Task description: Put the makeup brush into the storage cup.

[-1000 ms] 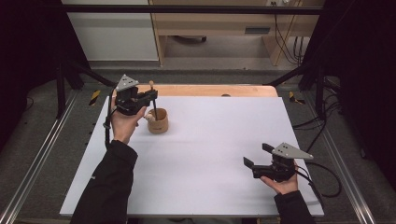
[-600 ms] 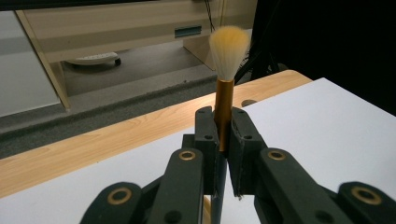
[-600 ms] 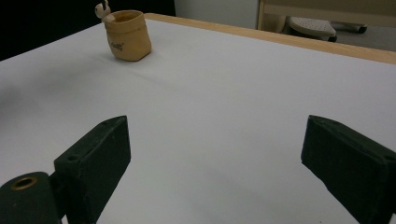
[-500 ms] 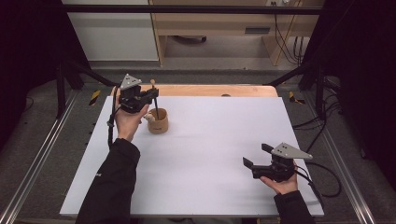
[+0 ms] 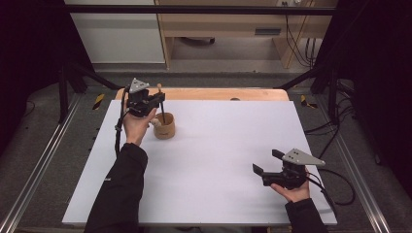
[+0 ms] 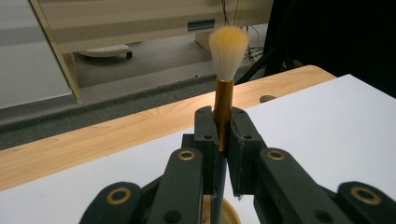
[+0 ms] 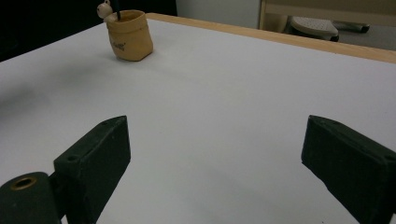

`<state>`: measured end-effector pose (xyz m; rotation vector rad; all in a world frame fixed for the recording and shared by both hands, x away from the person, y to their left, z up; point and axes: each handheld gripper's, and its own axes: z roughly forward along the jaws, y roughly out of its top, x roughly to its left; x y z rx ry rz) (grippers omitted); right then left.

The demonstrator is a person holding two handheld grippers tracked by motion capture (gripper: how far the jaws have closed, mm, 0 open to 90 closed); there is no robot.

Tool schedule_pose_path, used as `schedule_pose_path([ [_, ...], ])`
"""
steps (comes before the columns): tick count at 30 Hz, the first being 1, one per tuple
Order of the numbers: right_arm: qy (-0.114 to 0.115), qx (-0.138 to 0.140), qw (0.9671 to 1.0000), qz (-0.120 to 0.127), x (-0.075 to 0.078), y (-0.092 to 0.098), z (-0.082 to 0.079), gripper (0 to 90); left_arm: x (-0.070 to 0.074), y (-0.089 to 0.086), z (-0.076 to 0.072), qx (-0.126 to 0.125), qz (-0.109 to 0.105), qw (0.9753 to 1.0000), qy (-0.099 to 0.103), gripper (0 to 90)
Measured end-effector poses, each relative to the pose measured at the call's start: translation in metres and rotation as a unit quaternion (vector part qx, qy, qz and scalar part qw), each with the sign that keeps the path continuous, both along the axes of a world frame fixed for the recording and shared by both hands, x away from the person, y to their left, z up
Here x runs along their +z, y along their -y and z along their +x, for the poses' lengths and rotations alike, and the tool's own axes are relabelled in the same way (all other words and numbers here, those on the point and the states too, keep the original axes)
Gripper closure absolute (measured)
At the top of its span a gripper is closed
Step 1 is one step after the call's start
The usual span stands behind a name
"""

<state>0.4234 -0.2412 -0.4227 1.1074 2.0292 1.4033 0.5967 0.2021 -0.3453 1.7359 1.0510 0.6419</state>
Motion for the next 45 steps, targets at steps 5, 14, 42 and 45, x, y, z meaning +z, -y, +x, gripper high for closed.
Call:
schedule_pose_path([
  [5,0.001,0.0,1.0,0.0,0.0,0.0,0.0,8.9,-0.009,-0.001,0.003,0.0,0.002,1.0,-0.008,83.3],
  [14,-0.001,-0.001,1.0,0.0,0.0,0.0,0.0,8.9,-0.024,0.001,0.003,0.0,0.006,0.9999,-0.016,83.3],
  [42,0.001,-0.002,1.0,0.0,0.0,0.0,0.0,8.9,-0.046,-0.004,-0.001,0.01,0.025,0.9992,-0.03,82.7],
  [45,0.001,-0.001,1.0,0.0,0.0,0.0,0.0,8.9,-0.047,-0.003,-0.003,0.009,0.03,0.999,-0.032,80.4],
])
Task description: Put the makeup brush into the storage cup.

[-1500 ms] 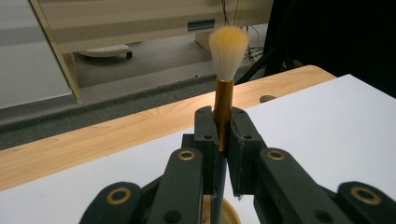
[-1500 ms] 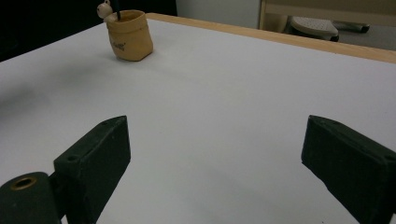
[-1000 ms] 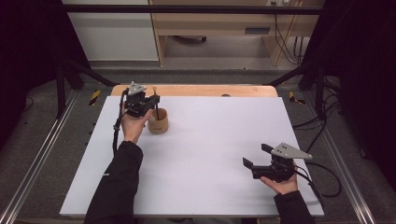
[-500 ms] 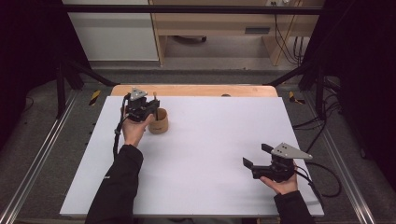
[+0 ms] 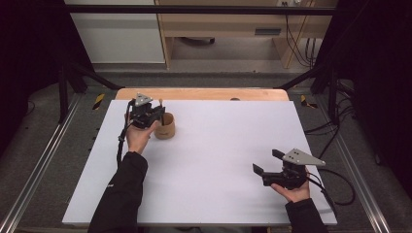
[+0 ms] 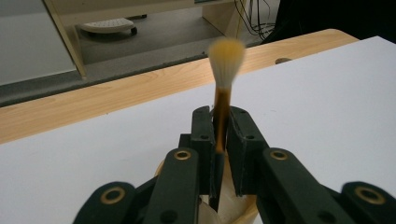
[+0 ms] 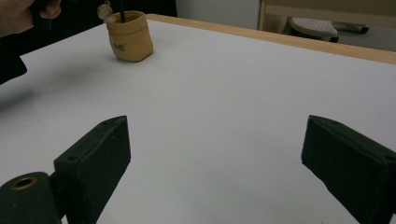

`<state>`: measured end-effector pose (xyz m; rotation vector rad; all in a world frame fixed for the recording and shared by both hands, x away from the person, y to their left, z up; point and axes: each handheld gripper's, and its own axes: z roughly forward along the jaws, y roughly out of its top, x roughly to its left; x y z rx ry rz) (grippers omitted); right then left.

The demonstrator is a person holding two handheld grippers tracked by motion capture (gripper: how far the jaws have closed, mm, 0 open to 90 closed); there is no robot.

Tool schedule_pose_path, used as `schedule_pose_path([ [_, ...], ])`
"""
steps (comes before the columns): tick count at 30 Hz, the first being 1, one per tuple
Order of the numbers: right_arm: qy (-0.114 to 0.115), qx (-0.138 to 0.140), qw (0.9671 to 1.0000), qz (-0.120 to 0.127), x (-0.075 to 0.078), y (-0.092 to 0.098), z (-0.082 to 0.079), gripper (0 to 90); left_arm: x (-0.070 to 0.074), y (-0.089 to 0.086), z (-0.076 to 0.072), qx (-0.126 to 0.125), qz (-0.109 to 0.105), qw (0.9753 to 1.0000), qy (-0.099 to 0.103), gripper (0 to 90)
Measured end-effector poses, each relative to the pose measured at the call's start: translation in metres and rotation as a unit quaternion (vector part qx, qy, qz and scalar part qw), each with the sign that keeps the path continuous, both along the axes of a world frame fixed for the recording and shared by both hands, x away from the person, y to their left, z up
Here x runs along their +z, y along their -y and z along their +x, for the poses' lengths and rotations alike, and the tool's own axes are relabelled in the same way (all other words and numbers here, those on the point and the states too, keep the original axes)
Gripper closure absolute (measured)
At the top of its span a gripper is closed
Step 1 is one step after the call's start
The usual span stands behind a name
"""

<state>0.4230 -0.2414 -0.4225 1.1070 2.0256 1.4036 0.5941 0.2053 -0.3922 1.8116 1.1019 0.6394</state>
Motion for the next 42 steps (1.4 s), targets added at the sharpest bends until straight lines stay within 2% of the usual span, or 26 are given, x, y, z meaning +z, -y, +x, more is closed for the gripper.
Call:
schedule_pose_path([
  [9,0.001,-0.001,1.0,-0.001,0.0,0.0,0.0,8.9,0.008,-0.004,-0.011,-0.009,-0.005,0.9999,0.013,70.5],
  [15,0.001,-0.002,1.0,0.003,0.001,0.0,0.0,8.9,0.016,-0.009,-0.021,-0.01,-0.022,0.9995,0.019,61.6],
  [22,0.004,-0.004,1.0,0.005,0.001,0.001,-0.001,8.8,0.026,-0.01,-0.036,-0.026,-0.038,0.9986,0.028,48.1],
  [27,0.004,-0.006,1.0,0.006,0.001,0.001,-0.001,8.8,0.031,-0.013,-0.051,-0.033,-0.04,0.9981,0.033,38.6],
  [30,0.004,-0.006,1.0,0.005,0.001,0.001,-0.001,8.8,0.032,-0.014,-0.059,-0.037,-0.037,0.9982,0.03,31.4],
  [33,0.005,-0.006,1.0,0.005,0.001,0.001,-0.001,8.8,0.033,-0.016,-0.067,-0.041,-0.031,0.9981,0.034,28.8],
  [39,0.004,-0.006,1.0,0.004,0.001,0.001,-0.001,8.8,0.034,-0.018,-0.083,-0.056,-0.035,0.9971,0.037,25.0],
  [42,0.004,-0.006,1.0,0.005,0.001,0.001,-0.001,8.8,0.032,-0.018,-0.093,-0.064,-0.027,0.9969,0.037,22.6],
])
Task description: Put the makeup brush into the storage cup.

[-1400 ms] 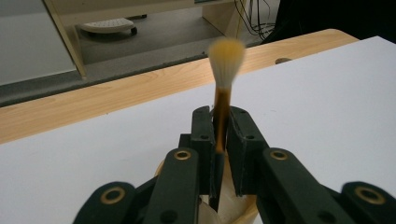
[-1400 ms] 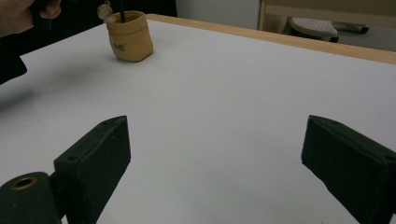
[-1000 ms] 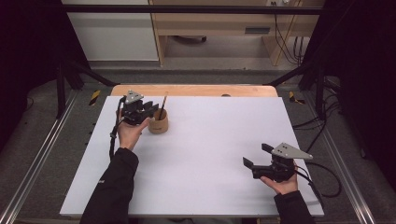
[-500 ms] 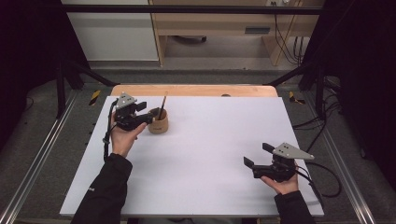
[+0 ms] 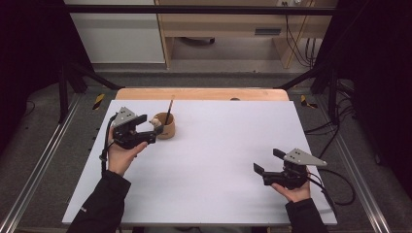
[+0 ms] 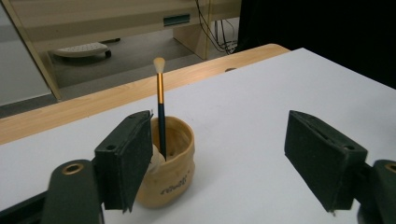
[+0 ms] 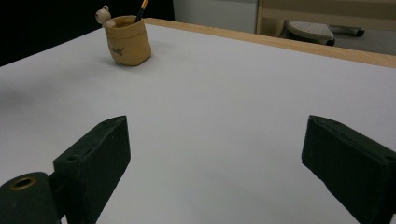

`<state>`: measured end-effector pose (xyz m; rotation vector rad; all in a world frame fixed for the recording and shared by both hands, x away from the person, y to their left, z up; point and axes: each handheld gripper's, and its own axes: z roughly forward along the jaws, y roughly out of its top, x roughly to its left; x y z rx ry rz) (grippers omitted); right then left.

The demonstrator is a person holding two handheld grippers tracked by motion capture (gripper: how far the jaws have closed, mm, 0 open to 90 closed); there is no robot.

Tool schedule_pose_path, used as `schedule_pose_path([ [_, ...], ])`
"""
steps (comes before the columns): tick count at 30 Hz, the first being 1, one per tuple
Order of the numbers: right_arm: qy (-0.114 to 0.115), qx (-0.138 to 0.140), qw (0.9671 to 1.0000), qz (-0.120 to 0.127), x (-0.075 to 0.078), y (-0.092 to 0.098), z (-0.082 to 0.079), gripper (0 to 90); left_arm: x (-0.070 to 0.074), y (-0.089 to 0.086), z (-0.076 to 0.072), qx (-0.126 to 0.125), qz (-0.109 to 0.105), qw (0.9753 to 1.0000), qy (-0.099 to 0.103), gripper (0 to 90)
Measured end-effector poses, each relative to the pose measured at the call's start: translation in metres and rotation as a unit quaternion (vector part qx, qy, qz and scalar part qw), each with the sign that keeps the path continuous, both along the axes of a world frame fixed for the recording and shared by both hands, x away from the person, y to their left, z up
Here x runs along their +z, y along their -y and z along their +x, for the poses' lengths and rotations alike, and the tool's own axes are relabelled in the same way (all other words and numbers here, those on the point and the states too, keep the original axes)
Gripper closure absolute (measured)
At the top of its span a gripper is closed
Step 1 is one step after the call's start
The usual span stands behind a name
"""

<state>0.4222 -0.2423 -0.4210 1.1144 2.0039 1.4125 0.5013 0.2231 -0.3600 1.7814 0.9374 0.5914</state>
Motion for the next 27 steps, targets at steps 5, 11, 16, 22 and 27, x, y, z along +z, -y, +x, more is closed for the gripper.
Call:
schedule_pose_path([
  [5,0.001,0.001,1.0,0.0,0.0,0.0,0.0,8.8,-0.002,-0.001,-0.015,-0.009,0.009,0.9999,0.005,18.6],
  [11,0.002,0.001,1.0,0.0,0.0,0.001,0.0,8.8,-0.005,-0.002,-0.028,-0.017,0.012,0.9997,0.009,16.1],
  [16,0.003,0.002,1.0,-0.001,0.001,0.001,0.0,8.7,-0.008,-0.004,-0.038,-0.021,0.011,0.9997,0.008,15.2],
  [22,0.001,0.001,1.0,0.001,0.001,0.001,-0.001,8.7,-0.016,-0.01,-0.049,-0.017,0.017,0.9996,0.012,14.4],
  [27,0.001,0.0,1.0,0.0,0.0,0.001,0.0,8.6,-0.025,-0.019,-0.056,-0.01,0.017,0.9998,0.005,13.8],
])
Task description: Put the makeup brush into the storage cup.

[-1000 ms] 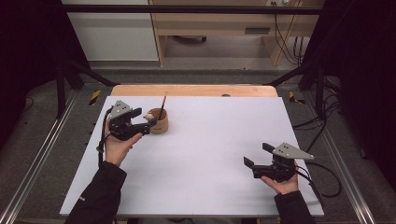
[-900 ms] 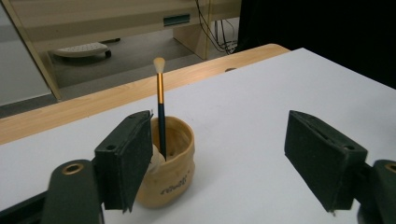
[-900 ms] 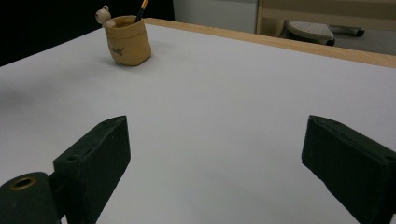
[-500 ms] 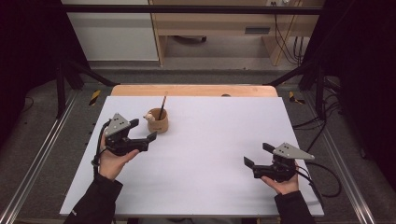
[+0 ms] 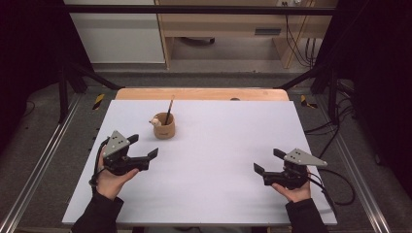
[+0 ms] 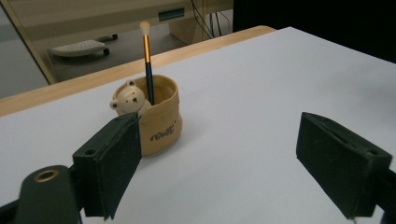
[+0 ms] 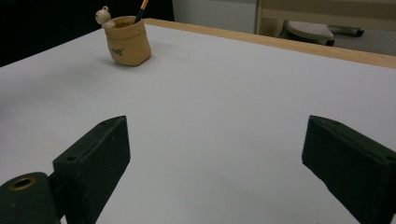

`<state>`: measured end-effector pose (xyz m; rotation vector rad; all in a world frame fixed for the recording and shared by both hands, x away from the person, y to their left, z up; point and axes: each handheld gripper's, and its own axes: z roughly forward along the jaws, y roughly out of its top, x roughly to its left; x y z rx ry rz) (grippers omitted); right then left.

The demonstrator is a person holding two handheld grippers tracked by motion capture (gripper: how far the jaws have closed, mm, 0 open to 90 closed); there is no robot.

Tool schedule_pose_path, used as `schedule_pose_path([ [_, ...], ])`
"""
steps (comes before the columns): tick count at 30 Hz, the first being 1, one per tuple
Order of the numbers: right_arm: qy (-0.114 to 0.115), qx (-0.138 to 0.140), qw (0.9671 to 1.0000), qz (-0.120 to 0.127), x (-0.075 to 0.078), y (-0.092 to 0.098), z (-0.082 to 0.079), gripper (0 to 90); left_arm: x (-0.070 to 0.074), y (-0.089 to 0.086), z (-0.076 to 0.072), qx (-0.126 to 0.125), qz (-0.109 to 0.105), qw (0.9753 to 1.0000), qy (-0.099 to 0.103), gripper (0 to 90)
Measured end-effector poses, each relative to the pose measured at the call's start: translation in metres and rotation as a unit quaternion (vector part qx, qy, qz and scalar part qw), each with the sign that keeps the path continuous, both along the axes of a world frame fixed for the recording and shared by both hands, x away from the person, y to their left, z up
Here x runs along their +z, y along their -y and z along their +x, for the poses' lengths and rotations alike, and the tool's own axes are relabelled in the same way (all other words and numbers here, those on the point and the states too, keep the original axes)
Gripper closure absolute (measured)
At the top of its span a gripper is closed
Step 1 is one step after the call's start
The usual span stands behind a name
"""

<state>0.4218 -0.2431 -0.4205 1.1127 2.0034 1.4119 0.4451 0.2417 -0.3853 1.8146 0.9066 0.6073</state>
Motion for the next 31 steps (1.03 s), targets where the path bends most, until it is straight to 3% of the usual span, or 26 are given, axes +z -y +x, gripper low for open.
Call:
schedule_pose_path([
  [5,-0.001,-0.001,1.0,0.0,0.0,0.0,0.0,8.5,-0.011,-0.009,-0.008,0.009,-0.014,0.9999,-0.005,12.9],
  [9,-0.001,0.0,1.0,0.0,0.0,0.0,0.0,8.4,-0.02,-0.015,-0.012,0.013,-0.009,0.9998,-0.013,12.7],
  [28,-0.005,-0.001,1.0,0.002,-0.002,0.0,0.0,8.3,-0.043,-0.04,-0.014,0.029,-0.02,0.9988,-0.035,11.0],
  [31,-0.005,0.001,1.0,0.0,-0.002,0.0,0.0,8.3,-0.047,-0.04,-0.013,0.029,-0.014,0.9987,-0.039,10.7],
])
